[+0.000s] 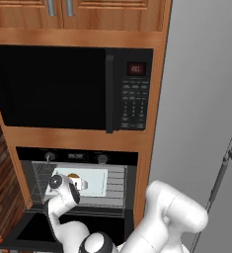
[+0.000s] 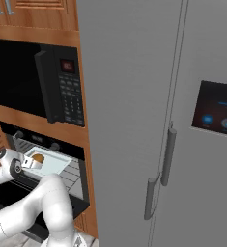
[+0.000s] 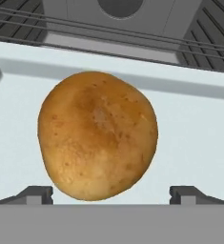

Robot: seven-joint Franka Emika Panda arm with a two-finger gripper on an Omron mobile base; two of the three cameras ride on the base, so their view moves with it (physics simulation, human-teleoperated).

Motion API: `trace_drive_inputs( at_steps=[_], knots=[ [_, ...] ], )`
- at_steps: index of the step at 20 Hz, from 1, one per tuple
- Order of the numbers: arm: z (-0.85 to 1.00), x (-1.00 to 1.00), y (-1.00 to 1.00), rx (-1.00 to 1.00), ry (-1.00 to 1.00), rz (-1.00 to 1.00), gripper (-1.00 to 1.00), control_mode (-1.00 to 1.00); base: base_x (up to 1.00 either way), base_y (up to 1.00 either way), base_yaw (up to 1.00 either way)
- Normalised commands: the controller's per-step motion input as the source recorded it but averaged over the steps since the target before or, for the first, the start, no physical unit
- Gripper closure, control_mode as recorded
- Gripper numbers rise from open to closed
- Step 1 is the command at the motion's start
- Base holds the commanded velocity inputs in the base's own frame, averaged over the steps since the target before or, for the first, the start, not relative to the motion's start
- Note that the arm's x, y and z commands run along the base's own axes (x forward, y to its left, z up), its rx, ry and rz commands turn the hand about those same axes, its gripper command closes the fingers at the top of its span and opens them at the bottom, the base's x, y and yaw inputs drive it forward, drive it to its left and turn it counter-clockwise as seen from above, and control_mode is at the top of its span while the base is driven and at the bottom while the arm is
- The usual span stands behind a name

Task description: Place the potato on the rack of the oven.

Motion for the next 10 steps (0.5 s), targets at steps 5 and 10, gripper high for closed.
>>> trace_drive_inputs(
  at_steps=[5,10],
  knots=[
    [0.18,-0.09,0.0,0.0,0.0,0.0,-1.0,-1.0,0.0,0.0,0.0],
    [0.51,-0.34,0.03,0.0,0.0,-0.01,-1.0,-1.0,0.0,0.0,0.0]
  ],
)
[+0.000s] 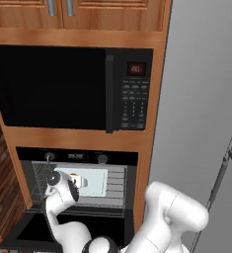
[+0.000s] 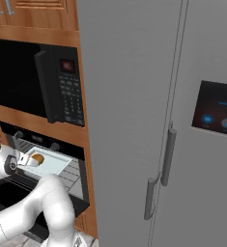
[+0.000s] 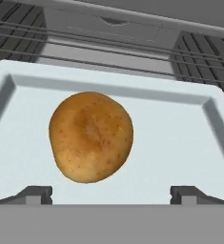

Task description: Place the potato on the rack of the oven.

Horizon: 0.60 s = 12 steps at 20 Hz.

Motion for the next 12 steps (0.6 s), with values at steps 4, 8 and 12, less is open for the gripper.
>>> trace_drive_inputs(
  at_steps=[4,8,12],
  knots=[
    [0.54,-0.57,0.0,0.01,0.0,0.0,-1.0,-1.0,0.0,0.0,0.0],
    [0.41,-0.62,0.0,0.05,0.0,0.0,-1.0,-1.0,0.0,0.0,0.0],
    [0.68,-0.61,0.0,0.17,0.0,0.0,-1.0,-1.0,0.0,0.0,0.0]
  ],
)
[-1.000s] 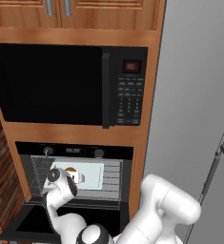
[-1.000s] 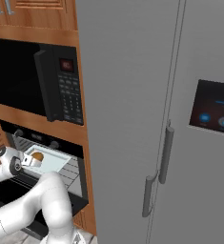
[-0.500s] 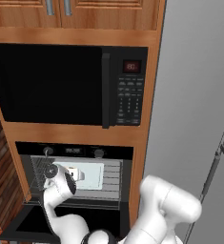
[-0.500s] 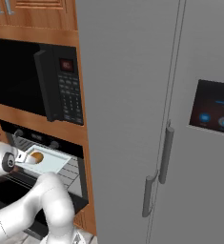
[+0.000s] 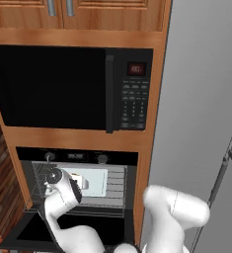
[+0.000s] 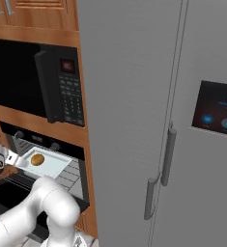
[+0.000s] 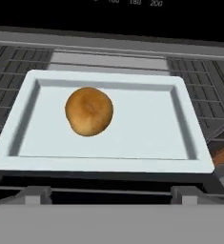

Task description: Place the potato on the rack of the oven.

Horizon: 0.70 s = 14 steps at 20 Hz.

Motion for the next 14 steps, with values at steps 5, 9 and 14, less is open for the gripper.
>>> trace_drive_inputs(
  at_steps=[5,9,14],
  knots=[
    [0.73,-0.64,0.0,0.18,0.0,0.0,-1.0,-1.0,0.0,0.0,0.0],
    [0.69,-0.72,0.0,0.14,0.0,-0.02,-1.0,-1.0,0.0,0.0,0.0],
    [0.72,-0.69,0.0,0.1,0.0,0.0,-1.0,-1.0,0.0,0.0,0.0]
  ],
)
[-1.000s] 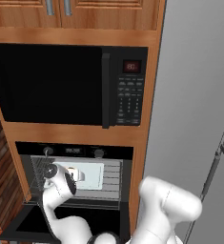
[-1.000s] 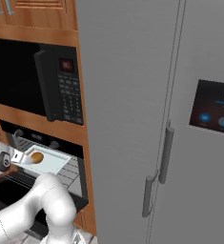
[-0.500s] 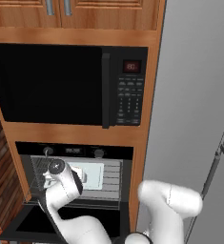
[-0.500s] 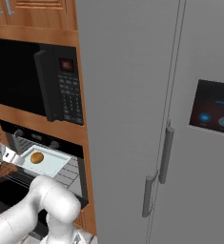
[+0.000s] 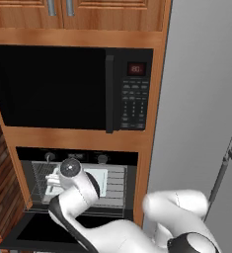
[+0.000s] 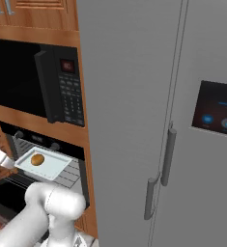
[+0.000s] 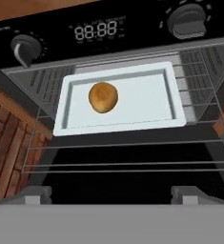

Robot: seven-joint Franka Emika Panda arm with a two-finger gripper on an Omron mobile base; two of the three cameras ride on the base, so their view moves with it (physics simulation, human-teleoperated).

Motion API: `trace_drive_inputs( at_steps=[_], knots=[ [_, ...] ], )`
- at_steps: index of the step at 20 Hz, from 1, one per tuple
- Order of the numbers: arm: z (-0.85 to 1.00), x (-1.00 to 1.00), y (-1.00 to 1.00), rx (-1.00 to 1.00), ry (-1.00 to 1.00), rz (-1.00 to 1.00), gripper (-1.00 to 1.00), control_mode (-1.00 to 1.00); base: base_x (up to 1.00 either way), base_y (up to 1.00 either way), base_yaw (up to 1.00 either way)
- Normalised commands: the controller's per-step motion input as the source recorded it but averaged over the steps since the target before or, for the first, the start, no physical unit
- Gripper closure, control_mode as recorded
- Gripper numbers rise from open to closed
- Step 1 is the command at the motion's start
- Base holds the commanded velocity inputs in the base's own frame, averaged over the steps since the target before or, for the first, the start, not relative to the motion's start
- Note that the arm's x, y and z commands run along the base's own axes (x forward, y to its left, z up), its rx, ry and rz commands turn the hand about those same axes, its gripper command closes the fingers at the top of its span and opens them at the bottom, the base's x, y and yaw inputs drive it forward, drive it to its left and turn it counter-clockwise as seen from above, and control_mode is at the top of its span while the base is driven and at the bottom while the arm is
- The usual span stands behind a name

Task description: Place the potato on the rack of the oven.

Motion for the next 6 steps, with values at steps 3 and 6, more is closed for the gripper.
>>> trace_drive_inputs(
  at_steps=[3,6],
  knots=[
    [0.74,-0.61,0.0,0.05,0.0,0.0,-1.0,-1.0,0.0,0.0,0.0],
    [0.54,-0.55,0.07,0.0,0.0,0.0,-1.0,-1.0,0.0,0.0,0.0]
  ],
)
